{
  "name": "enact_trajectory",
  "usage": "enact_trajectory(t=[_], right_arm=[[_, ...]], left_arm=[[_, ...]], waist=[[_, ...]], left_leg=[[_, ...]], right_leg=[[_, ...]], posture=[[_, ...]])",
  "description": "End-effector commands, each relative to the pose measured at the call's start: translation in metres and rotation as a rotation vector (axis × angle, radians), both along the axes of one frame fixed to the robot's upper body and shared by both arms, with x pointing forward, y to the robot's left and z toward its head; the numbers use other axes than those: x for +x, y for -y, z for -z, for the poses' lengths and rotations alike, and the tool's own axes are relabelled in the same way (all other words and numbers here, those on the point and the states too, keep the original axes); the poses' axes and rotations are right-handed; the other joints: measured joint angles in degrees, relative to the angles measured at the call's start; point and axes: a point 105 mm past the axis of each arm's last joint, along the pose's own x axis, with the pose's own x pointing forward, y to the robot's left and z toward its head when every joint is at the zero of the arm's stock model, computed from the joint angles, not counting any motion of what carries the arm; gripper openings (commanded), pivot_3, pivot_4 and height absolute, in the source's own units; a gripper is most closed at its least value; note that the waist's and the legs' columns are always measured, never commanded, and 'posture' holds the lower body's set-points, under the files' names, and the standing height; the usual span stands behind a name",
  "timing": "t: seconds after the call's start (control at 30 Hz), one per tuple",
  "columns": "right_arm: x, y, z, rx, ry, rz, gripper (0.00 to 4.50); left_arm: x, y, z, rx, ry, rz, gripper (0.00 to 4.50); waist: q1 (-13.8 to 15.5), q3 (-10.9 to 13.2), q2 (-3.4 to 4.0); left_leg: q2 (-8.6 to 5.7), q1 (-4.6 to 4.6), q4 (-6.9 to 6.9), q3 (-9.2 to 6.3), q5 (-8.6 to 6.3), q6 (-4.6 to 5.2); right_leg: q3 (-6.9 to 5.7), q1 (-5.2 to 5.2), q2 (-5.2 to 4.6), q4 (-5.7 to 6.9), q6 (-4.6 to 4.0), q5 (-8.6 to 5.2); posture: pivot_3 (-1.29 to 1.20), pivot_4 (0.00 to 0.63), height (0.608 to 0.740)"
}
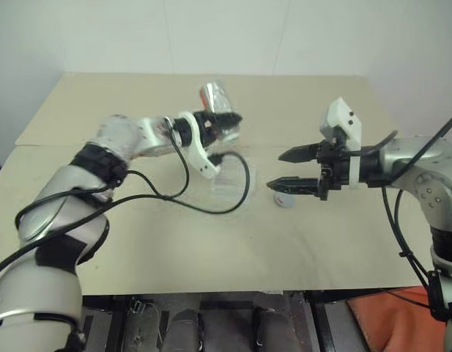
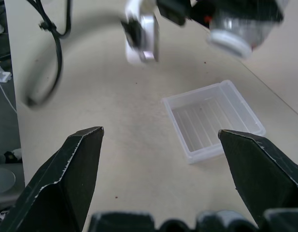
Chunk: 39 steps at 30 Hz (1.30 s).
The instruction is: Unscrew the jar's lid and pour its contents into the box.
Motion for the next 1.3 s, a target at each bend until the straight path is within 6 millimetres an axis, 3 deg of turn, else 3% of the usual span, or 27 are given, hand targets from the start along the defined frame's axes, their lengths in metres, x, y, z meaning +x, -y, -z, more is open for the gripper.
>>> enact_trajectory(t=[0.03, 0.2, 0.3, 0.53, 0.73, 0.87, 1.07, 1.17, 1.3], right_arm=[[-0.001, -0.005, -0.017, 0.038, 0.078, -0.007, 4.41], [-0.004, -0.007, -0.018, 0.061, 0.086, -0.004, 4.41], [-0.005, -0.006, -0.018, 0.064, 0.089, 0.003, 4.41], [-0.004, -0.008, -0.016, 0.067, 0.087, -0.004, 4.41], [-0.003, -0.008, -0.015, 0.064, 0.089, -0.008, 4.41], [-0.001, -0.007, -0.014, 0.058, 0.102, -0.006, 4.41], [0.000, -0.006, -0.017, 0.075, 0.144, -0.012, 4.41], [0.001, -0.005, -0.017, 0.074, 0.151, -0.012, 4.41], [0.001, -0.003, -0.017, 0.064, 0.161, -0.011, 4.41]], left_arm=[[0.004, 0.021, -0.015, 0.014, 0.196, 0.058, 2.71], [-0.001, 0.027, -0.001, 0.042, 0.197, 0.121, 2.71], [0.001, 0.017, 0.003, 0.037, 0.164, 0.091, 2.71], [0.004, 0.003, -0.006, -0.079, 0.096, 0.026, 2.71], [0.006, -0.024, -0.026, -0.478, -0.148, -0.102, 2.71], [0.002, -0.043, -0.026, -0.774, -0.429, -0.170, 2.71], [-0.005, -0.069, -0.037, -1.509, -1.053, -0.195, 2.71], [-0.017, -0.079, -0.034, -1.706, -1.292, -0.156, 2.71], [-0.033, -0.093, -0.013, -1.853, -1.496, -0.154, 2.71]], waist=[[0.1, 0.0, 0.00], [0.0, 0.0, -0.01], [-0.3, 0.0, -0.01], [-0.2, 0.0, -0.01], [-0.5, 0.0, -0.01], [-0.7, 0.0, 0.01], [-0.6, 0.0, 0.02], [-0.8, 0.0, 0.01], [-1.2, 0.0, 0.03]], left_leg=[[0.00, -0.08, 0.02, 0.00, 0.01, -0.02], [-0.02, -0.30, 0.03, 0.01, 0.04, -0.05], [-0.01, -0.28, 0.01, 0.02, 0.05, -0.08], [-0.01, -0.29, 0.09, 0.02, 0.05, -0.07], [0.00, -0.28, 0.14, 0.02, 0.05, -0.07], [0.01, -0.24, 0.18, 0.04, 0.05, -0.08], [0.05, -0.32, 0.55, 0.01, 0.05, -0.07], [0.05, -0.30, 0.77, -0.04, 0.03, -0.03], [0.05, 0.21, 0.82, -0.08, 0.02, -0.03]], right_leg=[[-0.01, -0.07, 0.00, 0.01, 0.02, -0.01], [-0.02, -0.38, -0.03, 0.03, 0.07, -0.04], [-0.02, -0.40, -0.03, 0.07, 0.07, -0.04], [-0.01, -0.40, -0.06, 0.15, 0.07, -0.04], [-0.01, -0.40, -0.07, 0.18, 0.07, -0.04], [0.02, -0.40, -0.07, 0.23, 0.07, -0.04], [0.02, -0.38, -0.07, 0.42, 0.08, -0.04], [0.07, -0.35, -0.08, 0.65, 0.09, -0.04], [0.11, 0.16, -0.07, 0.78, 0.09, -0.05]], posture=[[0.00, 0.150, 0.740], [0.00, 0.150, 0.740], [0.00, 0.150, 0.740], [0.00, 0.150, 0.740], [0.00, 0.150, 0.740], [0.00, 0.150, 0.740], [0.00, 0.150, 0.740], [0.00, 0.150, 0.740], [0.00, 0.150, 0.740]])
